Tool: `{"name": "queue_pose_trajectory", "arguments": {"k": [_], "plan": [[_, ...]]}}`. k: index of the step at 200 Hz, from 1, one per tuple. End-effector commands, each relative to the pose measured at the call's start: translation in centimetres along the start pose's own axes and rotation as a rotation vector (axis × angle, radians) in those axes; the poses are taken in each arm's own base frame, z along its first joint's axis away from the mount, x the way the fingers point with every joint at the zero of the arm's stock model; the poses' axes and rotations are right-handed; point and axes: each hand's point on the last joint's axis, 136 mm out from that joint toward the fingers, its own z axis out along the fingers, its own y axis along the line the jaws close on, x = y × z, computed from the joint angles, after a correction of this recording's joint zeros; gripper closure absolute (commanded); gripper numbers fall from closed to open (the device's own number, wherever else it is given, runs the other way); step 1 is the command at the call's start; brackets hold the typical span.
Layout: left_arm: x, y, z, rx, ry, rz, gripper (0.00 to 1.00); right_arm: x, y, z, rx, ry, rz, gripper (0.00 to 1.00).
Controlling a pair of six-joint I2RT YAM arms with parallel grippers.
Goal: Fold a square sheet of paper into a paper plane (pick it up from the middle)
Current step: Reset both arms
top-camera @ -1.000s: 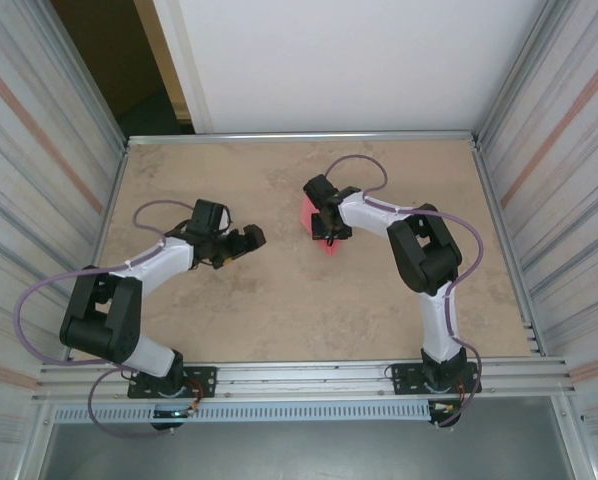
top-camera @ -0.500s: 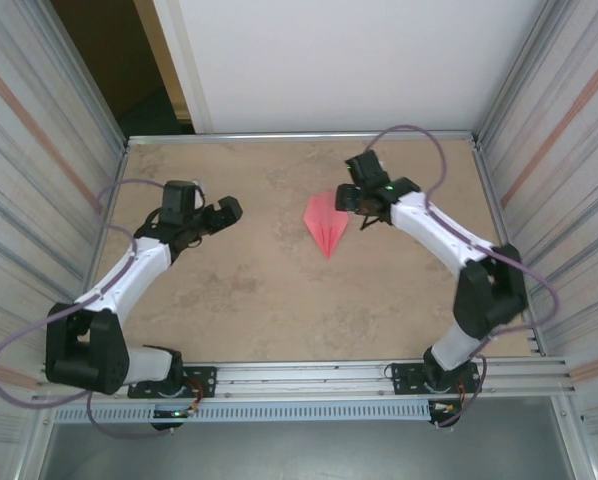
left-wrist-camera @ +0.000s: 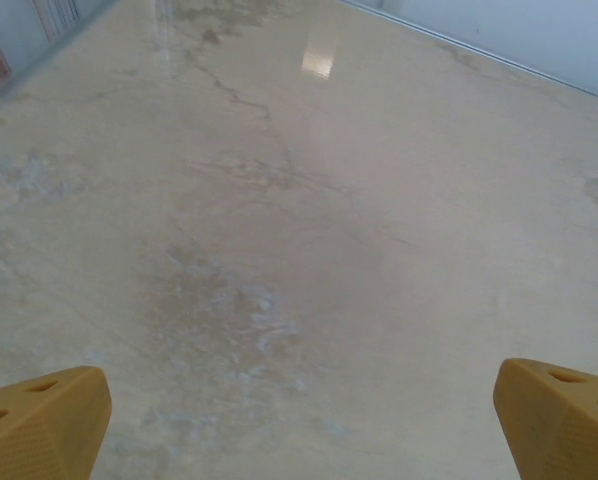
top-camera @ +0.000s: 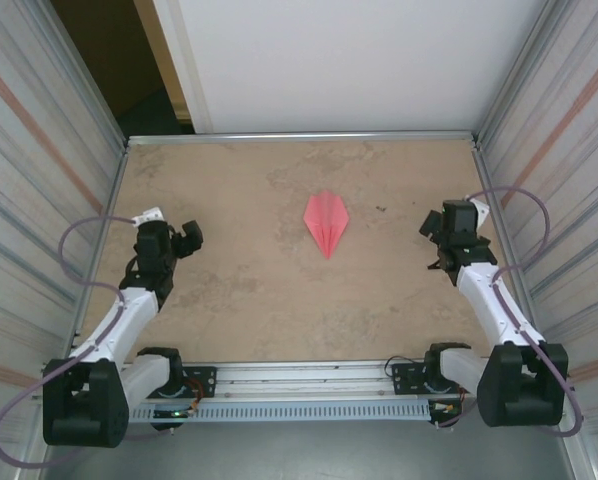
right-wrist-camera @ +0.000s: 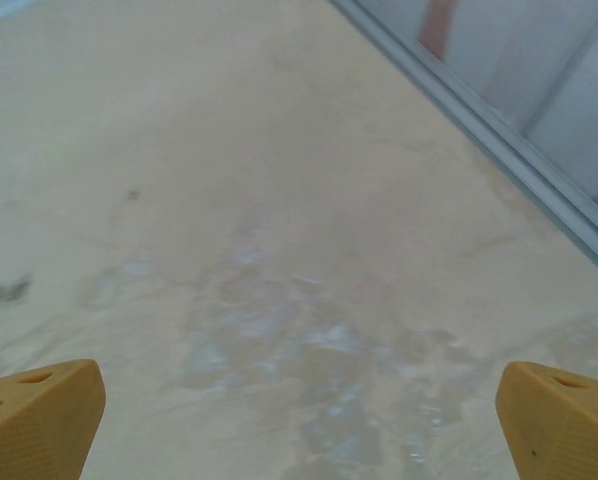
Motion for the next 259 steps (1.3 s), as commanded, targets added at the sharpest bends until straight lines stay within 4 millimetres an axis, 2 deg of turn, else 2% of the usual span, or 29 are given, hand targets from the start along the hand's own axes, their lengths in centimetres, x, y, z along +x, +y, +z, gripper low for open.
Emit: {"name": "queue_pose_trajectory", "arguments": {"k": [1, 50, 86, 103, 126, 167, 204, 259], "plan": [[-3.1, -0.2, 0.5, 0.0, -0.18, 0.105, 0.01, -1.0, -0.5, 1.0, -0.014, -0.097, 0.012, 0.01], [-1.9, -3.0, 3.0, 0.135, -0.172, 0.303, 0.01, 0.5, 0.3, 3.0, -0.091, -0.231, -0.065, 0.01], [-1.0, -2.8, 3.6, 0.218, -0.211, 0.292, 0.01, 0.5, 2.5, 3.8, -0.195, -0.284, -0.121, 0.01], [-0.2, -3.1, 4.2, 0.249, -0.205, 0.302, 0.01, 1.1, 4.0, 4.6, -0.258, -0.269, -0.15, 0.01], [0.5, -4.1, 4.7, 0.303, -0.188, 0.33, 0.01, 1.0, 5.5, 5.2, -0.297, -0.279, -0.192, 0.01], [1.5, -4.1, 6.1, 0.306, -0.159, 0.329, 0.01, 2.4, 6.2, 7.3, -0.323, -0.242, -0.203, 0.01], [1.5, -3.8, 7.1, 0.269, -0.109, 0.328, 0.01, 2.8, 6.8, 7.3, -0.346, -0.239, -0.232, 0.01], [1.5, -4.0, 7.1, 0.23, -0.115, 0.361, 0.01, 2.8, 6.9, 7.3, -0.346, -0.237, -0.233, 0.01]]}}
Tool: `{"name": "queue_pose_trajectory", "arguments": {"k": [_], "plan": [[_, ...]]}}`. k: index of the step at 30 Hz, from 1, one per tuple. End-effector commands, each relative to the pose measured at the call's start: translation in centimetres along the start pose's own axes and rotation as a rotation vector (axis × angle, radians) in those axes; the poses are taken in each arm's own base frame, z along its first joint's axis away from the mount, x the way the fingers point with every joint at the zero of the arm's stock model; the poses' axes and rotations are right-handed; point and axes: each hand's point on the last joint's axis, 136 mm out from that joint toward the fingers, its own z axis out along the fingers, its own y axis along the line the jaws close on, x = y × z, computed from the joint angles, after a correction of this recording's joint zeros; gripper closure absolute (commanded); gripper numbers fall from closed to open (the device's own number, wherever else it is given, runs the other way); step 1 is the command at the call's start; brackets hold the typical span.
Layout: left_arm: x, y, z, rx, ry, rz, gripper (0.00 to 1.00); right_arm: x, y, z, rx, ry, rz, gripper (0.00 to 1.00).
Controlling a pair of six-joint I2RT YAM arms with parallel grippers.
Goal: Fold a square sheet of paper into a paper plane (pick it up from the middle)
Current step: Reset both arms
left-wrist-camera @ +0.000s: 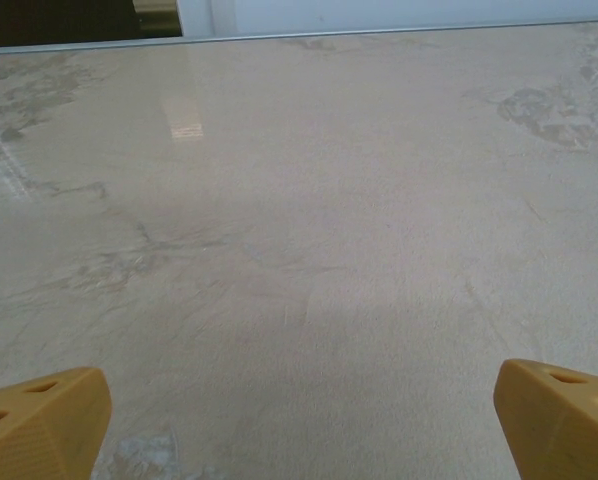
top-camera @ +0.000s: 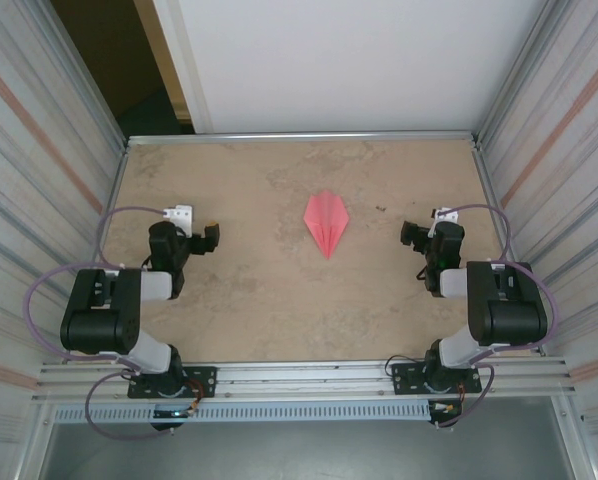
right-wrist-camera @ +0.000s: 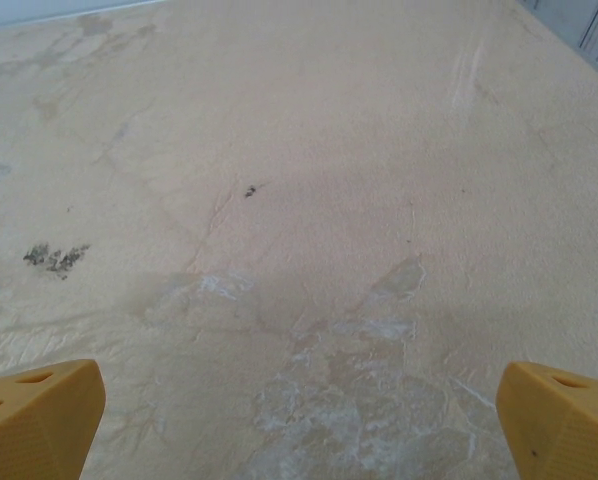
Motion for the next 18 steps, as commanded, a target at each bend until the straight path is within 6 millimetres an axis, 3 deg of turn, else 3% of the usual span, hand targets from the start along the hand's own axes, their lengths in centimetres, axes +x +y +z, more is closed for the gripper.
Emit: {"name": "queue_pose_trajectory", "arguments": {"k": [1, 18], "plan": [[-0.38, 0.5, 0.09, -0.03, -0.003, 0.024, 0.01, -1.39, 0.61, 0.25, -0.017, -0.042, -0.025, 0.01], [-0.22, 0.49, 0.27, -0.02, 0.007, 0.02, 0.01, -1.32, 0.65, 0.12, -0.022, -0.045, -0.025, 0.01]]}}
